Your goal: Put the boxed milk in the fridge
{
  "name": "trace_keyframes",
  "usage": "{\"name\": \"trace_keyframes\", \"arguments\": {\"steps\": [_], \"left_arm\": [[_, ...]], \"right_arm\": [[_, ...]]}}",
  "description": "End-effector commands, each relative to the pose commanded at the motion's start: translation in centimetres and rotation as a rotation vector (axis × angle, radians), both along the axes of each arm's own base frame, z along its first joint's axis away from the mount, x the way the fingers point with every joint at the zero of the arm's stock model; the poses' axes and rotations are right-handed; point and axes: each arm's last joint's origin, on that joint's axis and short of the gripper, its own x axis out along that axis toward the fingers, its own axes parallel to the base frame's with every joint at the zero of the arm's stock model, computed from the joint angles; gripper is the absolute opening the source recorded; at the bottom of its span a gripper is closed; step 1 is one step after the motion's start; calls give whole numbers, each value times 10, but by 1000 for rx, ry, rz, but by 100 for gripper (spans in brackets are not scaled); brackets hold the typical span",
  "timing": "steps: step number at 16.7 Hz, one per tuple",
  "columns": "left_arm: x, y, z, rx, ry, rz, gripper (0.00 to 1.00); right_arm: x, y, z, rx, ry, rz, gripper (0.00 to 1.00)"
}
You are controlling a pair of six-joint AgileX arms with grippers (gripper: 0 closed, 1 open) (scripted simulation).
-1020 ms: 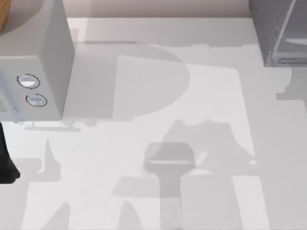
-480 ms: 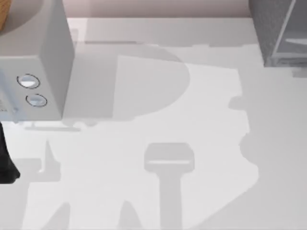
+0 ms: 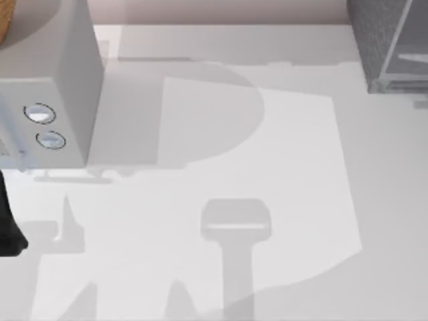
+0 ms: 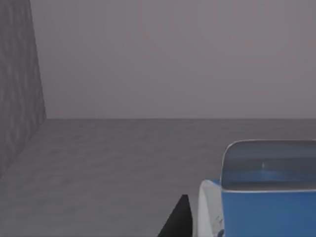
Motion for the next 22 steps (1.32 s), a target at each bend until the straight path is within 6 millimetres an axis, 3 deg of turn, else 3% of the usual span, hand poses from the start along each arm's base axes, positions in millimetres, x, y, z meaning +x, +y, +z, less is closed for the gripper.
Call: {"name": "trace_keyframes", "arguments": {"steps": [3, 5, 7, 11, 14, 20, 22], "left_arm": [[0, 0, 0, 0, 0, 0, 100], [0, 0, 0, 0, 0, 0, 100], [0, 0, 0, 0, 0, 0, 100], [0, 0, 0, 0, 0, 0, 100], [0, 0, 0, 0, 0, 0, 100], [0, 0, 0, 0, 0, 0, 100], [0, 0, 0, 0, 0, 0, 100]], "right_arm": [[3, 3, -4, 7, 18, 6, 0], [15, 3, -9, 16, 43, 9, 0], [36, 2, -5, 12, 32, 10, 0], [85, -2, 26, -12, -51, 10, 0], [110, -2, 27, -6, -28, 7, 0], [120, 1, 19, 3, 6, 5, 0], [120, 1, 19, 3, 6, 5, 15]]}}
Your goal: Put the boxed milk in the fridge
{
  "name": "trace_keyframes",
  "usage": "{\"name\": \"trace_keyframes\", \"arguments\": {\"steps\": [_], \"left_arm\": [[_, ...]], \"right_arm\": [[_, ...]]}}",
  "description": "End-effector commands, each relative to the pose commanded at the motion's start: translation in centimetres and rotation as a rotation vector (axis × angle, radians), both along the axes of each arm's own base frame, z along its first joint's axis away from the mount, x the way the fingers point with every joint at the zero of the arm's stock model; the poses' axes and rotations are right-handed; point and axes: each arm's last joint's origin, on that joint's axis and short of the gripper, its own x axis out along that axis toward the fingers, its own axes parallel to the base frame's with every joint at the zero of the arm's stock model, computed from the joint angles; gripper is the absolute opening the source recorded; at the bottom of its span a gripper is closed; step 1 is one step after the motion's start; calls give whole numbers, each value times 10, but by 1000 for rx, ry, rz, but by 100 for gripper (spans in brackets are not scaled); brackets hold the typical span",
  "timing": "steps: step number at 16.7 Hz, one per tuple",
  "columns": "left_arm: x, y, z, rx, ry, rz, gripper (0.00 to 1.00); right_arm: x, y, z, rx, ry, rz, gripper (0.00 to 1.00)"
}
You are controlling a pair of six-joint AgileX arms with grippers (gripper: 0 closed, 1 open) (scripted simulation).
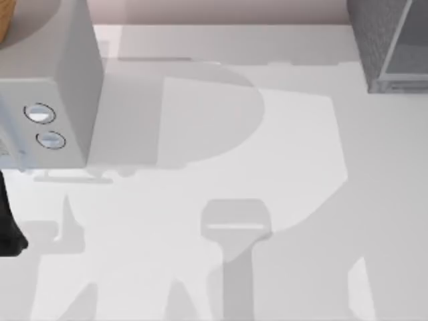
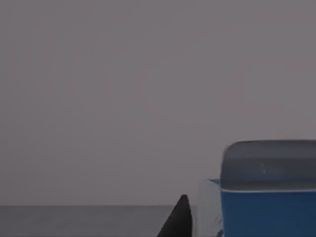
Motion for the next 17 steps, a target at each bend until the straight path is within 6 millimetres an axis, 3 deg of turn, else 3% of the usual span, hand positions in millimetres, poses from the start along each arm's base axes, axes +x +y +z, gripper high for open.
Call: {"name": "trace_keyframes", "arguments": {"steps": [11, 17], "left_arm": [[0, 0, 0, 0, 0, 0, 100], [0, 0, 0, 0, 0, 0, 100]], "right_arm": [[0, 0, 0, 0, 0, 0, 98], [0, 0, 0, 0, 0, 0, 100]]}}
